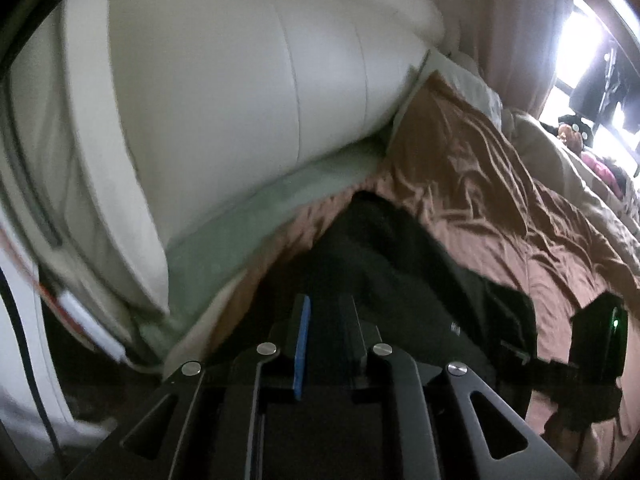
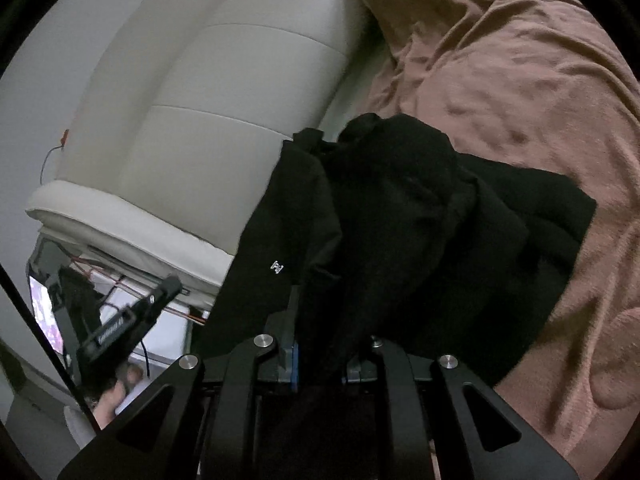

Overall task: Fold large clothes
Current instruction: 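Lower the black shirt onto the bed by the headboard and open both tools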

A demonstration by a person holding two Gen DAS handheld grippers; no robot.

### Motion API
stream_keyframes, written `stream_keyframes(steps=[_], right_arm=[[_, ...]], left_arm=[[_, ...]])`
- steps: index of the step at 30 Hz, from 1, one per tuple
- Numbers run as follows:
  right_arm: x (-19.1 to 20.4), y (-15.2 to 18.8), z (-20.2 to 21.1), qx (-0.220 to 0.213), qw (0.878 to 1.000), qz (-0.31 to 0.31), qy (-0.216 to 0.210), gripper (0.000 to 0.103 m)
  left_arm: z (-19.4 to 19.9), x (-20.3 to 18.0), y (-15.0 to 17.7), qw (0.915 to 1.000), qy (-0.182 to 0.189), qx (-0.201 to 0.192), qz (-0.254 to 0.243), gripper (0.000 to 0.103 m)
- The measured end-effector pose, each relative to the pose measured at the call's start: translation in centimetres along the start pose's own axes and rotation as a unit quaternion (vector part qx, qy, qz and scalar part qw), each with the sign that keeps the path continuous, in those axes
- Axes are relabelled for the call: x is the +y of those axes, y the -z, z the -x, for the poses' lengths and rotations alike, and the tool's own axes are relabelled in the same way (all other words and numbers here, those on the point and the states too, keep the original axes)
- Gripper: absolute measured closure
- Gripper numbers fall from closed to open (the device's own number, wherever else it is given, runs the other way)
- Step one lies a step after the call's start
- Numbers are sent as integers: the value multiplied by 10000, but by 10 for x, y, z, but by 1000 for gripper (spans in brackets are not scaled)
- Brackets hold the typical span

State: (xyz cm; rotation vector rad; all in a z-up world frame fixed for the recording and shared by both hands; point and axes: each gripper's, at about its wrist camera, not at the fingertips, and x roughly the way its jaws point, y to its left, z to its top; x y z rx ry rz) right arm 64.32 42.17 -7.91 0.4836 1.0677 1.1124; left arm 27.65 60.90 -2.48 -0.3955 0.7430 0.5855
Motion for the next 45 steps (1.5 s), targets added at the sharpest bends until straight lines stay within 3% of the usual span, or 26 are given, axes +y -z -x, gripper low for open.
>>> stream_keyframes(steps=[7,9,11,13,15,19,22,25,31,33,37,45], right_arm=[[-6,3,-2,-205,9993,-221,209,93],[-9,4,-2,-191,9991,-365,112,93],[-16,6,4,-185,9981,-581,-12,89],[-20,4,12,-202,9982,-555,43,78],[-20,3,24,-312,9985,-368,262,64],[-5,-9,56,-617,9965,115,560,62],[15,-13,66,-580,9941,603,692,62],[40,-17,54,-343,9889,1177,841,62],[61,-14,12,108,9628,1982,1831,63],[54,-13,6,152,9546,2012,2193,63],[35,-12,12,247,9542,1785,2387,63],[43,-6,70,135,9556,1767,2352,63]], left_arm=[[12,21,42,9963,-119,157,835,87],[20,29,54,9934,-40,110,1138,81],[29,33,67,9910,-59,48,1333,46],[34,28,73,9916,-138,-22,1287,34],[37,23,81,9930,-181,-33,1162,34],[35,20,88,9915,-219,0,1284,34],[35,21,96,9898,-237,-10,1406,34],[33,19,102,9887,-283,19,1470,34],[26,12,114,9891,-393,163,1412,34],[26,11,119,9890,-393,226,1407,33],[25,7,127,9894,-439,370,1334,33],[47,-14,132,9909,-351,339,1251,33]])
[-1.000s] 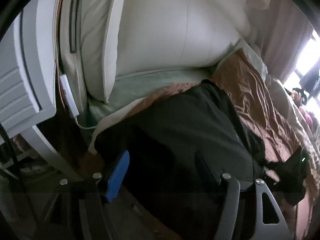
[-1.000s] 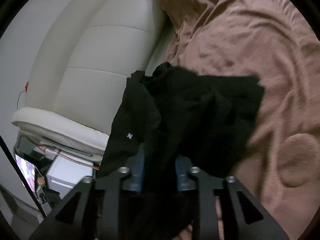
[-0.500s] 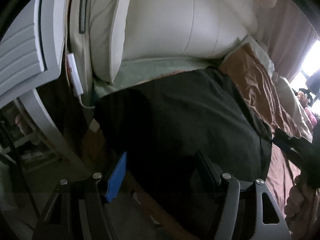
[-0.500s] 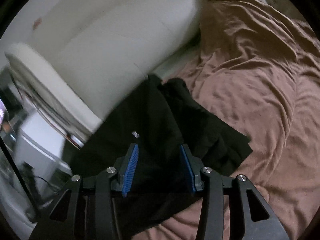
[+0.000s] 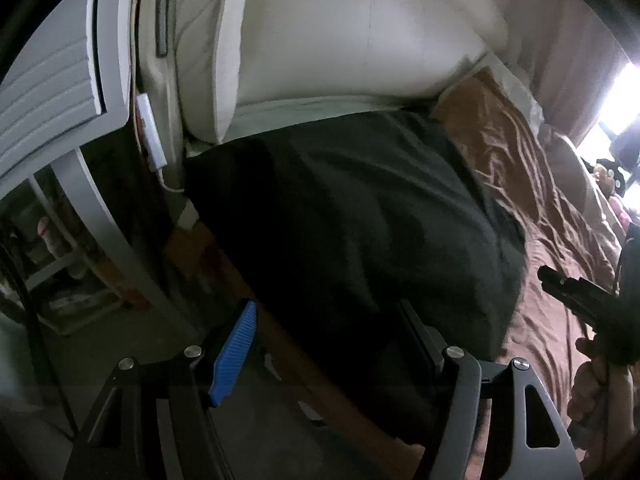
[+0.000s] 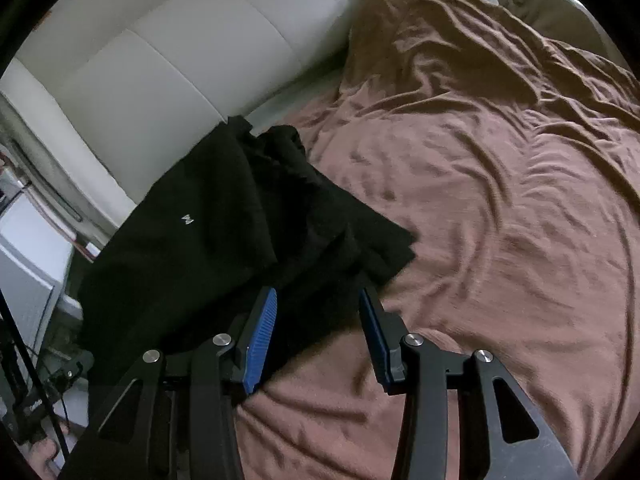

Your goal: Fold large clothes

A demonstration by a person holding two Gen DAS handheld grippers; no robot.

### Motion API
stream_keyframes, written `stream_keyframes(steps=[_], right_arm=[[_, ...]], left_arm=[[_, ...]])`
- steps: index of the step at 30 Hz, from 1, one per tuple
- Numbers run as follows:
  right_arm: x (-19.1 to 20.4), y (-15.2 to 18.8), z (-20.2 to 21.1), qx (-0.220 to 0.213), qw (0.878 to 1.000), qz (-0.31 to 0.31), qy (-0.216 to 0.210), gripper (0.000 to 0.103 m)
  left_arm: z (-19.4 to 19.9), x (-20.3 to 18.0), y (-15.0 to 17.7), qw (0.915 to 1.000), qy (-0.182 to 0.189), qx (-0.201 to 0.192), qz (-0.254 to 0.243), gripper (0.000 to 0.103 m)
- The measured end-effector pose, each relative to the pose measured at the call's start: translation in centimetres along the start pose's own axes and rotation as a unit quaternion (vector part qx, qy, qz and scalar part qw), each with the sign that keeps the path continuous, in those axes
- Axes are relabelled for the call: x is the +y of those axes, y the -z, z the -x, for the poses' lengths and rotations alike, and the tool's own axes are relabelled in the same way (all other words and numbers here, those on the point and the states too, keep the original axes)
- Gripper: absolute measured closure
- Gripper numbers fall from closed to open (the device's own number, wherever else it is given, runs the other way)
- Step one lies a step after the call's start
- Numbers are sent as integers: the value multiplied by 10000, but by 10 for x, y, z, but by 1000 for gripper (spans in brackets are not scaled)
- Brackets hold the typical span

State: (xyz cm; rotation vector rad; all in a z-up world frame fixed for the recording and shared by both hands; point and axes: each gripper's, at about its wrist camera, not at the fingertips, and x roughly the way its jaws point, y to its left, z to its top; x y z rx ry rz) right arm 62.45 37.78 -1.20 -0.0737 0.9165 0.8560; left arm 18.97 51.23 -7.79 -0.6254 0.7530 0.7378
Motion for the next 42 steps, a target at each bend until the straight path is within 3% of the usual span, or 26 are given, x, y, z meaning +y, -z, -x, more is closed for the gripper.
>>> stream_keyframes(steps=[3,5,6,7,8,14,17,25,31,42], right_arm=[[-2,10,31,-115,9998,135,13,62],[-4,15,50,-188,9997,184,21,61],[-6,18,61,-238,9995,208,23,50],[-9,22,73,-295,9993,224,24,31],[-11,26,84,-352,9991,239,18,24],[-27,56,149,-645,9969,410,212,18],[-37,72,188,-968,9936,489,300,0],[-56,121,274,-1416,9868,407,672,0],[-64,163,316,-1478,9859,257,747,0],[-65,228,400,-1734,9790,102,1063,0]], left_arm=[[13,-11,5,9999,95,-44,-41,32],[24,-20,10,9998,163,-112,-74,23],[29,-24,11,9996,190,-170,-91,21],[35,-28,13,9994,217,-235,-112,18],[41,-32,15,9992,232,-300,-139,16],[82,-62,33,9962,406,-723,-283,2],[101,-80,43,9931,520,-918,-502,1],[144,-116,67,9853,972,-1168,-782,1],[178,-139,85,9783,1244,-1357,-951,1],[216,-181,133,9619,1737,-1288,-1672,1]])
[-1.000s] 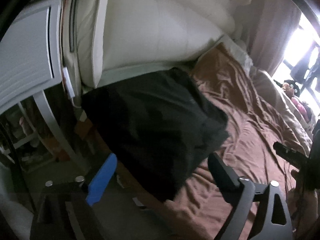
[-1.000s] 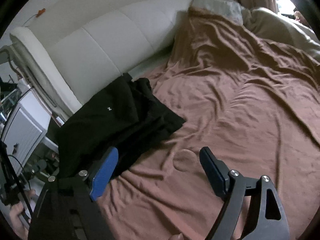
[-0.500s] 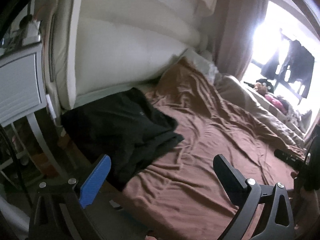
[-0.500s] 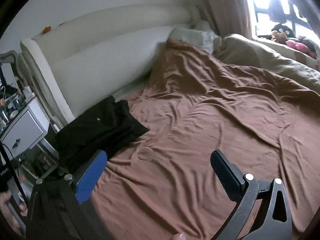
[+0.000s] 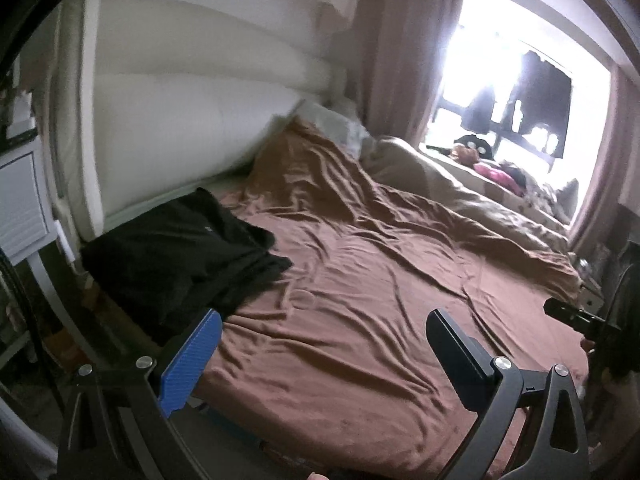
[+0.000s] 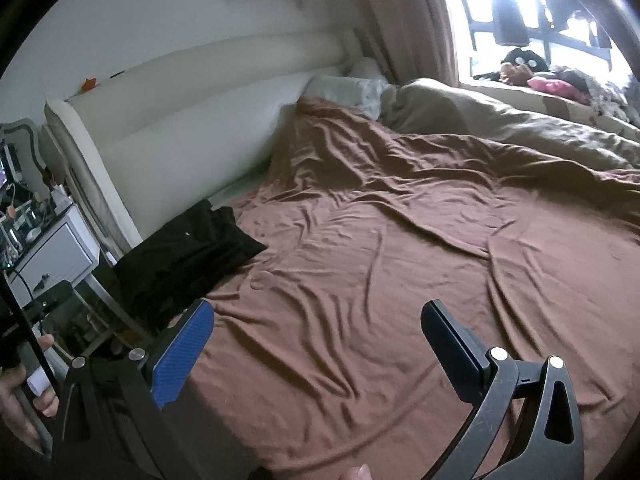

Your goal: Fold large clothes

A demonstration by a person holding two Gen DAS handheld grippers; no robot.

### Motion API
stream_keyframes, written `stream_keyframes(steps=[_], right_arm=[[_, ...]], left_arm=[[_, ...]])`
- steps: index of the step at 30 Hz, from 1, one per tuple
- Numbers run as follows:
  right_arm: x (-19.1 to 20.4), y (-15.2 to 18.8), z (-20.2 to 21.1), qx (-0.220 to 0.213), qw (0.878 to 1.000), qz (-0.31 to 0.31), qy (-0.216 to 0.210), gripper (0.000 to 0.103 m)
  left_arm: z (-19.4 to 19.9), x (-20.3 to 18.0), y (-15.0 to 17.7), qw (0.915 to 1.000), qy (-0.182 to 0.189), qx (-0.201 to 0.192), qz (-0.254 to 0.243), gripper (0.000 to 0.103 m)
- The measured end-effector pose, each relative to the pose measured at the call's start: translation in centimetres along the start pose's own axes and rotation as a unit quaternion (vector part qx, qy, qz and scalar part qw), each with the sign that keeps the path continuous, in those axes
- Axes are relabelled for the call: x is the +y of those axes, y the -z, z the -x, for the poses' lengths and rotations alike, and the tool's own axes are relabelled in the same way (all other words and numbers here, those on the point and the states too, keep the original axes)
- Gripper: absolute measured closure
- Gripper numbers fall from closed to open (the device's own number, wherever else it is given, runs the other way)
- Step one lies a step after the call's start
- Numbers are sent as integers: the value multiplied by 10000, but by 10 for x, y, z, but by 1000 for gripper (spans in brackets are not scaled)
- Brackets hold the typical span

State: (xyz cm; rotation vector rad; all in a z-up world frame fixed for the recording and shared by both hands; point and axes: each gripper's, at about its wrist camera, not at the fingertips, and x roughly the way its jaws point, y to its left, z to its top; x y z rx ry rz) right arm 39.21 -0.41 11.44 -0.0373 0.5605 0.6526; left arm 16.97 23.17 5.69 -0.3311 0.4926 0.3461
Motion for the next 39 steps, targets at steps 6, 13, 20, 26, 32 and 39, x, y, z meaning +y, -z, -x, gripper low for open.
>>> stream_keyframes(steps=[6,13,20,26,32,39], right_arm=[[-6,22,47,-59,9996,-6,258,0],[-5,53,103,-247,9986,-24,472,0],[4,85,154,-390,9978,-42,543,0],[11,117,192,-623,9960,-122,631,0],[21,149,217,-720,9943,-20,785,0],[30,179,238,-834,9925,7,893,0]], left_arm=[[14,-24,14,9994,254,6,-250,1],[38,-47,32,9969,407,-46,-671,0],[67,-52,50,9951,602,-144,-769,1],[97,-62,69,9919,691,-276,-1025,1],[123,-69,91,9895,816,-388,-1127,1],[146,-80,113,9867,937,-471,-1239,0]])
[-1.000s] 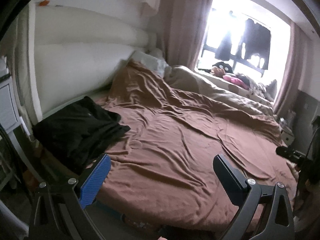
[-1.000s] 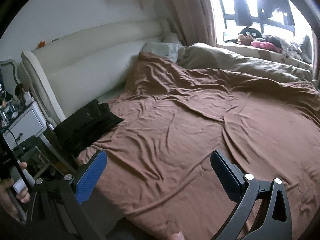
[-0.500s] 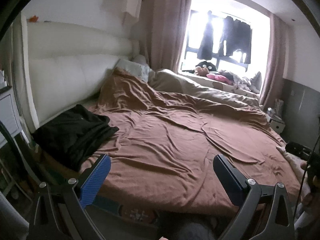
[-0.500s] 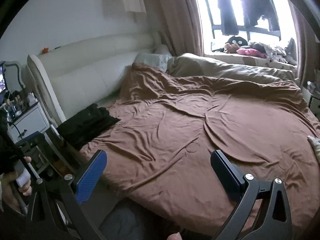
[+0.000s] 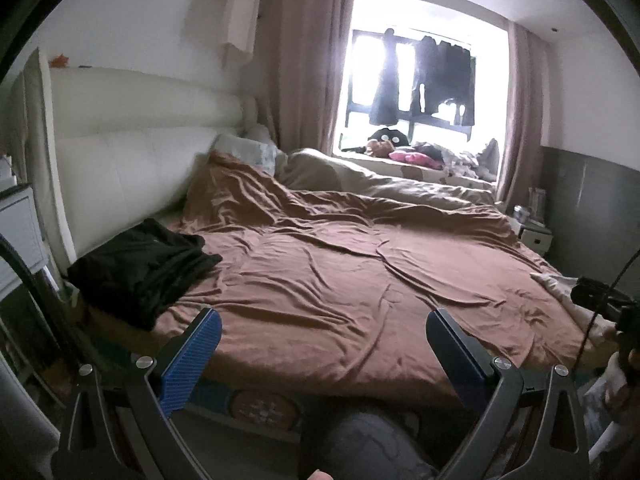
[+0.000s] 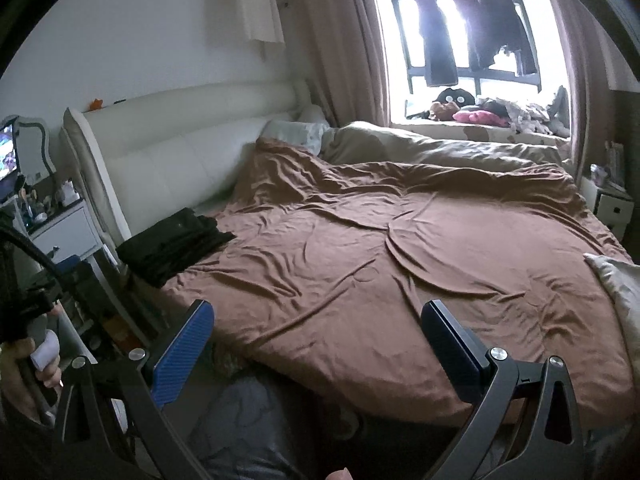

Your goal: Fold large clothes

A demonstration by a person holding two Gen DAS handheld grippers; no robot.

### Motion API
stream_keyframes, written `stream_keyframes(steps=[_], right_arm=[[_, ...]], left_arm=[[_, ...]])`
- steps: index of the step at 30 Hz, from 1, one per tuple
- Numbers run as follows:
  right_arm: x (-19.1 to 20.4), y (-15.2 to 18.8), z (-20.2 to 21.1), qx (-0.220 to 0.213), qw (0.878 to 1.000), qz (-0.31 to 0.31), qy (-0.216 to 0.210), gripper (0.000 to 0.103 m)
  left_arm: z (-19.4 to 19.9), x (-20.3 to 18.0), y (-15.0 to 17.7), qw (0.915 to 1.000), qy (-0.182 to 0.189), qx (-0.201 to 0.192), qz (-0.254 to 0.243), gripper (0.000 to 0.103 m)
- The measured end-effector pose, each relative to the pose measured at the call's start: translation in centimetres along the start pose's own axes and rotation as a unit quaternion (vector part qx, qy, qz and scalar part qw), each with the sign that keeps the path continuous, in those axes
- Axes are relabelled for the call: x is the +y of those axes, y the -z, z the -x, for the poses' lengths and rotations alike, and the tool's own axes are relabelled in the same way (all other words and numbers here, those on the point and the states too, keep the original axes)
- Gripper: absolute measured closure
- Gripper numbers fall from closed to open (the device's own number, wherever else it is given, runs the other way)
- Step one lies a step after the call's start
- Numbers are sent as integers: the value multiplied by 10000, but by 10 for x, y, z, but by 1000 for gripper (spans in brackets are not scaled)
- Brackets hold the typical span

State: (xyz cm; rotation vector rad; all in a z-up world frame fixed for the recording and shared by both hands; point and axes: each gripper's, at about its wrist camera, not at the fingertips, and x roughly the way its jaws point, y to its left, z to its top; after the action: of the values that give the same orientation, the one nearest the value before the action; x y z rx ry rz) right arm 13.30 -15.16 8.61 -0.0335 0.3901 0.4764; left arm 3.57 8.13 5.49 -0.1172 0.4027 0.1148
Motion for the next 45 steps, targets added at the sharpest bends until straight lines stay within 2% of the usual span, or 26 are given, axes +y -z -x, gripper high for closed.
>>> stream_keyframes(steps=[10,45], right_arm=[[-4,19,5,37,9999,-135,5,0],[-2,27,9,-69,9998,-187,24,0]], left_arm=[[18,-18,10,9997,2,-164,-199,1],[34,-32,4,9992,-137,-335,-180,1]])
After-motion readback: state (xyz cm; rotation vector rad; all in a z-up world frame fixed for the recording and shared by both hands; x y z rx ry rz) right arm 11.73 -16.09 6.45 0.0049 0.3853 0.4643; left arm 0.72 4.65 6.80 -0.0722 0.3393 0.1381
